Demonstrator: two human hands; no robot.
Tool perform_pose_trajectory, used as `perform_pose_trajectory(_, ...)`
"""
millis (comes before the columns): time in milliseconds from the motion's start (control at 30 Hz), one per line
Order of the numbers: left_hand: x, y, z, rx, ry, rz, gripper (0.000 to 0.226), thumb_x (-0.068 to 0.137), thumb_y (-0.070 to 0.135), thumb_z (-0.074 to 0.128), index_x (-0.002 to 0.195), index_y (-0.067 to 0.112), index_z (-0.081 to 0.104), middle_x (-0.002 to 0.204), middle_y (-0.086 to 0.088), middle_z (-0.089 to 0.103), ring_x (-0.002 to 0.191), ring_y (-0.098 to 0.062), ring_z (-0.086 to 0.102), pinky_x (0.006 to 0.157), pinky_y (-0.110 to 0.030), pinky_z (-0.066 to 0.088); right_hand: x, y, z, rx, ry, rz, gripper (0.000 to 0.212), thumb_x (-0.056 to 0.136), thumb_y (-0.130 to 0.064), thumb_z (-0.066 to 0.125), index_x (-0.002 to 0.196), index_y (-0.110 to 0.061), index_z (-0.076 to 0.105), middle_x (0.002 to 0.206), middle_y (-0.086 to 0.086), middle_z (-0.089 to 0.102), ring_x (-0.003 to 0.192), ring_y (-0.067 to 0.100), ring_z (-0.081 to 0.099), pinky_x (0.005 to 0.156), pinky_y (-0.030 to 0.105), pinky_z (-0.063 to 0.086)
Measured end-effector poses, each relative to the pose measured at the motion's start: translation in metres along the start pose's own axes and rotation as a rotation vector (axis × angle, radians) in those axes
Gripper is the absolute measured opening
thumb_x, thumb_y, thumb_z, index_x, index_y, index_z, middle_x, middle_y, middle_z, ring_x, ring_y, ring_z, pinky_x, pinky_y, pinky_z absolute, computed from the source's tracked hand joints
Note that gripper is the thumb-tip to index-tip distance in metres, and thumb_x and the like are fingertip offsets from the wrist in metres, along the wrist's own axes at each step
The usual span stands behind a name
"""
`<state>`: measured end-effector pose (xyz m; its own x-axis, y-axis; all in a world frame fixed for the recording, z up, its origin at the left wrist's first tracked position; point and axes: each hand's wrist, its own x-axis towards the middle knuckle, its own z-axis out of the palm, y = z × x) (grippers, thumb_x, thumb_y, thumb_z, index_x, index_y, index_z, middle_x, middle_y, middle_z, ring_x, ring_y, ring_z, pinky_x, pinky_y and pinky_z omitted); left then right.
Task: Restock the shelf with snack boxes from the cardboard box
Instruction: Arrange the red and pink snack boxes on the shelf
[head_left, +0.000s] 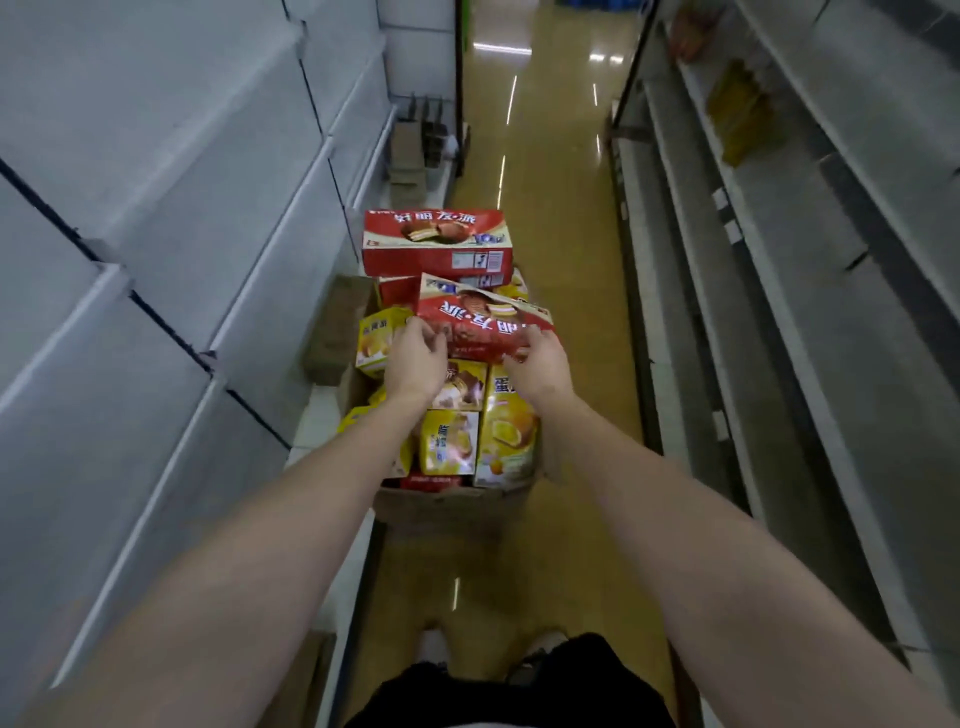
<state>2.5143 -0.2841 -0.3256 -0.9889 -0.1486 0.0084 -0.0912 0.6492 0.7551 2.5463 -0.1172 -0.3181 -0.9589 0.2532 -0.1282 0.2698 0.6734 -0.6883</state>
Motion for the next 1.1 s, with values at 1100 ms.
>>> perform_pose_trajectory(1100, 0.047, 0.071, 0.015, -0.649, -0.619, -0.568, 0.024, 0.083, 0.002, 0.062, 0.106, 0.009, 0.061, 0.103, -0.011, 0.068, 0.097, -0.025, 0.065, 0.099, -0.051, 0.051, 0.109, 0.129, -0.015, 0.493, 0.221, 0.525, 0.098, 0.047, -0.067, 0.058, 0.125, -0.008, 0.054, 0.130, 0.019, 0.057, 0.119, 0.036, 0.058, 0.099, 0.049, 0.051)
